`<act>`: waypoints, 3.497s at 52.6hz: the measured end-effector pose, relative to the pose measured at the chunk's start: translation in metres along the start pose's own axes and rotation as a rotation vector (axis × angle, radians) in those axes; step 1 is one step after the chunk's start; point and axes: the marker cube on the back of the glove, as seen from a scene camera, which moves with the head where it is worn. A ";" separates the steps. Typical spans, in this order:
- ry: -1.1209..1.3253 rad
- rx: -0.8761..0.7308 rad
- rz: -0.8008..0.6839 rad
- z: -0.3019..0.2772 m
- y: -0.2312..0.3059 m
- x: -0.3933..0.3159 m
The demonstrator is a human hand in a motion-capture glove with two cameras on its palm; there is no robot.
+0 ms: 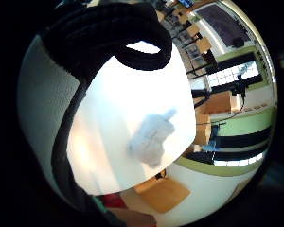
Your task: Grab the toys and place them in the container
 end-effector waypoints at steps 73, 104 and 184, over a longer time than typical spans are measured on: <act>-0.011 -0.277 0.454 0.111 0.087 0.147; 0.000 -0.079 0.323 0.105 0.062 0.136; -0.235 0.212 -0.314 -0.144 -0.075 -0.332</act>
